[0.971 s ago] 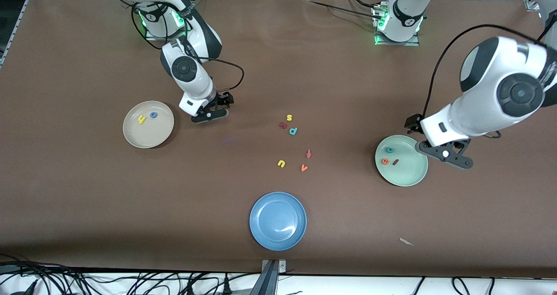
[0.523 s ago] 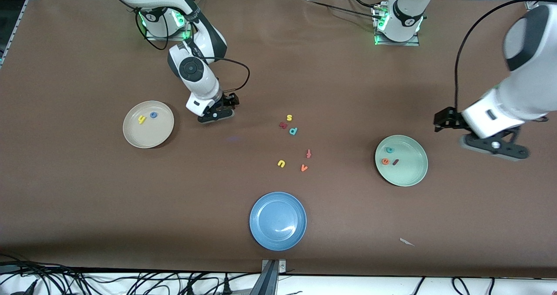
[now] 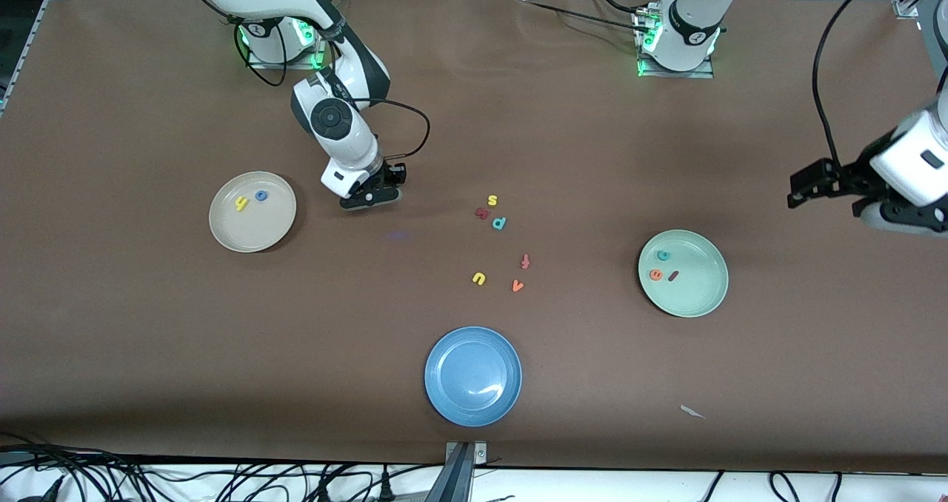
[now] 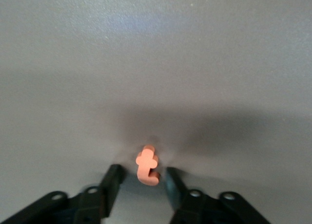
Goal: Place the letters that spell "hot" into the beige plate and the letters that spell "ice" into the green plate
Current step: 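Grasp the orange t with the right gripper while the left gripper returns to rest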
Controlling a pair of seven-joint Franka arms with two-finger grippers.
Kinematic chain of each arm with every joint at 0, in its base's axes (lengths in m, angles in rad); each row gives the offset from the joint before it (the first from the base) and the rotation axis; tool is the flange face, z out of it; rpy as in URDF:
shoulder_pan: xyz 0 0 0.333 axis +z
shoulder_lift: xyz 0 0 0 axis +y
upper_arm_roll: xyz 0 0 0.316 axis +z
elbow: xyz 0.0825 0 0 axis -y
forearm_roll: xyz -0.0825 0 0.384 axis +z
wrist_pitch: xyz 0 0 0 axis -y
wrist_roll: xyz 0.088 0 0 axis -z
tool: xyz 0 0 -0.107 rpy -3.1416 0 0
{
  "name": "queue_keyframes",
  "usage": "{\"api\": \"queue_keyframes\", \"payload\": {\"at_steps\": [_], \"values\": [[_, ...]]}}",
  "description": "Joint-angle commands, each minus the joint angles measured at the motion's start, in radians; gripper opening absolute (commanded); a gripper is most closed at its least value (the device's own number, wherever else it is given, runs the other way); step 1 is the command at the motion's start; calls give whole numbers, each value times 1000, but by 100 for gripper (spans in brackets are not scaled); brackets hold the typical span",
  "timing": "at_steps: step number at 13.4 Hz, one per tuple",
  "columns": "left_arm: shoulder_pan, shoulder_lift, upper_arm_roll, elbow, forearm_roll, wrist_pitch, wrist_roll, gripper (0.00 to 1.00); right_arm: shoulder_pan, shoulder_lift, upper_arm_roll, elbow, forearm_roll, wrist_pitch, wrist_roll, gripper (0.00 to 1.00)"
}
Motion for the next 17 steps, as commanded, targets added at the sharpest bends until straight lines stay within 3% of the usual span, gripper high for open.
{"api": "queue_keyframes", "payload": {"at_steps": [1,3,5,6,10,12,14,17], "values": [[-92,-104,101,-122,-30,9,-41,100,7,14,-3,8,7,4,11,30],[-115,-104,127,-134,-76,16,-43,100,7,14,-3,8,7,2,38,23],[-237,-115,269,-134,-78,16,-37,100,7,13,-3,8,7,2,48,16],[-239,-117,276,-139,-78,16,-28,100,7,10,-3,8,7,0,48,12],[-243,-219,275,-251,-78,18,-39,100,4,-24,-16,10,7,-48,68,4],[-221,-256,217,-277,-73,15,-45,100,4,-62,-34,10,7,-101,69,4],[-206,-299,183,-315,-73,15,-46,100,4,-111,-74,10,6,-163,66,4],[-219,-273,190,-298,-70,16,-46,100,4,-187,-147,10,-1,-277,65,4]]}}
